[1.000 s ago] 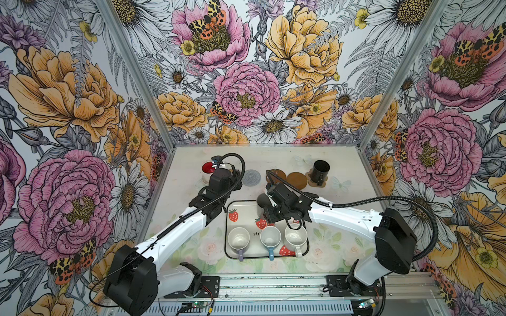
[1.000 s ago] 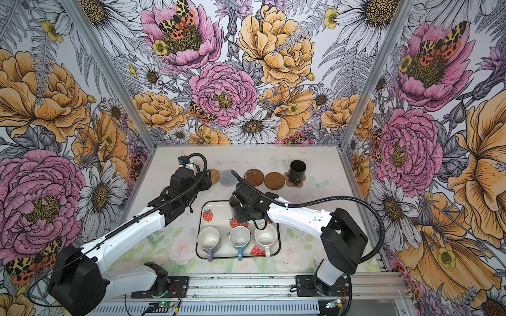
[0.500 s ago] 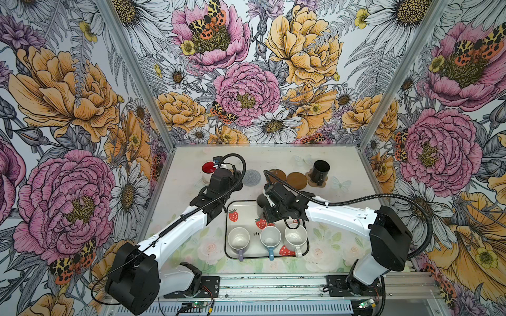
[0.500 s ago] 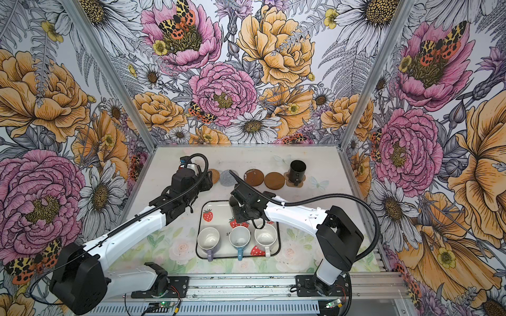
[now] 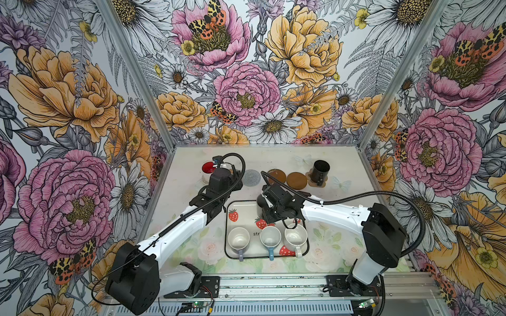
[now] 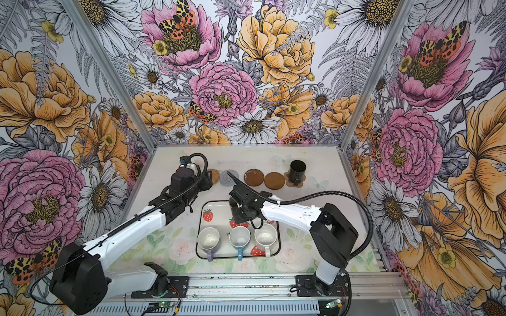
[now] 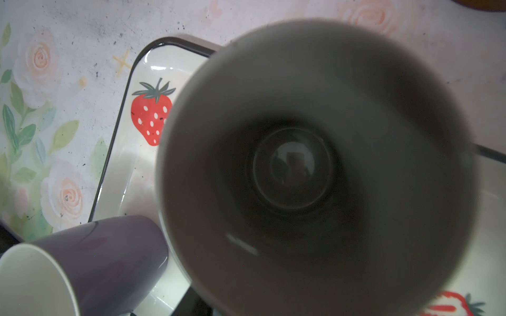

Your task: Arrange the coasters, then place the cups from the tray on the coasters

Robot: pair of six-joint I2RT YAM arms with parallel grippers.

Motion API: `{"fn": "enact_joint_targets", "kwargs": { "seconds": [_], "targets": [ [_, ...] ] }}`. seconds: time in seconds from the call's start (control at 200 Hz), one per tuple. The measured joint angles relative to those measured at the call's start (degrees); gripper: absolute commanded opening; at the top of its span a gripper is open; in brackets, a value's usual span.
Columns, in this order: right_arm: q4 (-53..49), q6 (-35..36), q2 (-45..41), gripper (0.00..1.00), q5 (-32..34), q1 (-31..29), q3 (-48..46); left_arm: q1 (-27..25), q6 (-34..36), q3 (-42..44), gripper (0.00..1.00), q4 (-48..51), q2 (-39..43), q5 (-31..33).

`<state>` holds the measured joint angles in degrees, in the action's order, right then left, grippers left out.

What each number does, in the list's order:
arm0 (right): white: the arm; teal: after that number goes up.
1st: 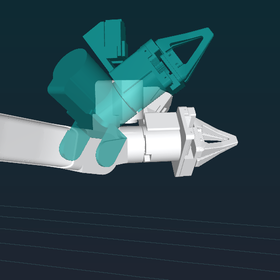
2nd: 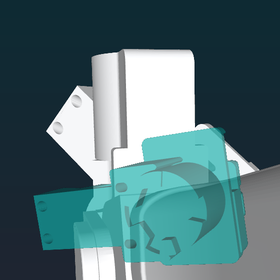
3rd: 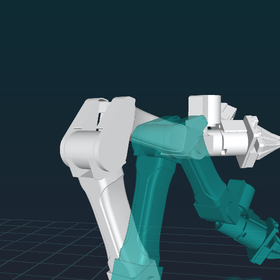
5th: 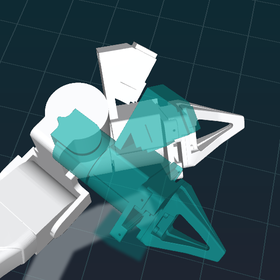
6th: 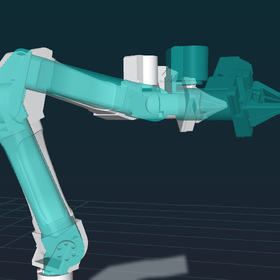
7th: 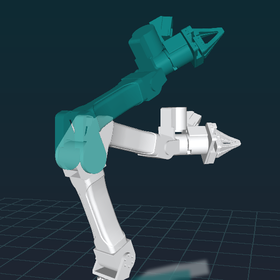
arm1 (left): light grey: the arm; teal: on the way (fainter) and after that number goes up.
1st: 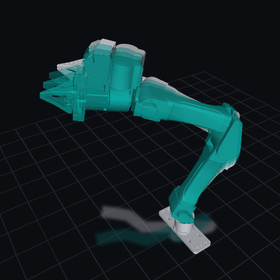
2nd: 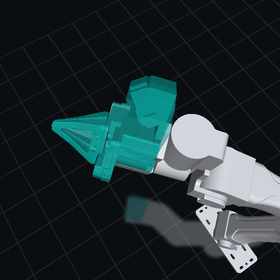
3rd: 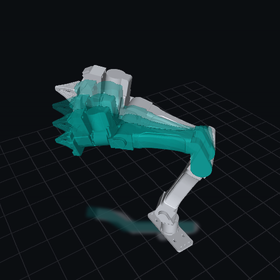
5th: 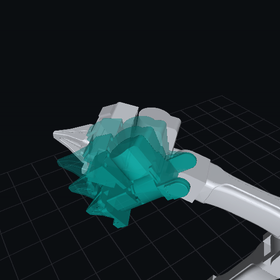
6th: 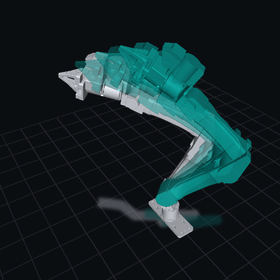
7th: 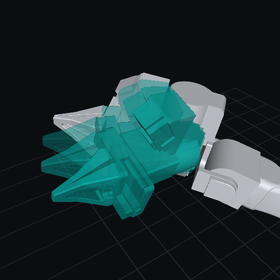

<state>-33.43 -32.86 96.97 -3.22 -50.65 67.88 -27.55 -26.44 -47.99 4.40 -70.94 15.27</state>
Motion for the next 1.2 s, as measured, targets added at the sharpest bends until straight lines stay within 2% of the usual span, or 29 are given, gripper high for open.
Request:
{"fn": "enact_joint_targets", "kwargs": {
  "seconds": [0.165, 0.445, 0.64, 0.841, 1.196],
  "targets": [
    [-0.2, 0.0, 1.0, 0.4, 0.0, 0.0, 0.3, 0.1, 0.0, 0.0, 0.6, 0.0, 0.0, -0.2],
    [-0.2, 0.9, 1.4, 0.31, 0.0, 0.1, 0.3, 0.1, 0.0, 0.0, 0.6, 0.0, 0.0, -0.3],
    [-0.2, 0.9, 1.4, 0.19, -0.1, 0.1, 0.6, 0.3, 0.0, 0.0, 0.6, 0.0, 0.0, -0.3],
    [-0.5, 1.1, 1.4, 0.0, 0.1, 0.4, 0.9, 0.4, 0.0, 0.0, 0.6, 0.0, 0.0, -0.4],
    [-1.0, 2.3, 1.4, 0.0, 0.7, 0.4, 1.0, 0.6, 0.0, 0.0, 0.6, 0.0, 0.0, -0.4]
  ]
}}
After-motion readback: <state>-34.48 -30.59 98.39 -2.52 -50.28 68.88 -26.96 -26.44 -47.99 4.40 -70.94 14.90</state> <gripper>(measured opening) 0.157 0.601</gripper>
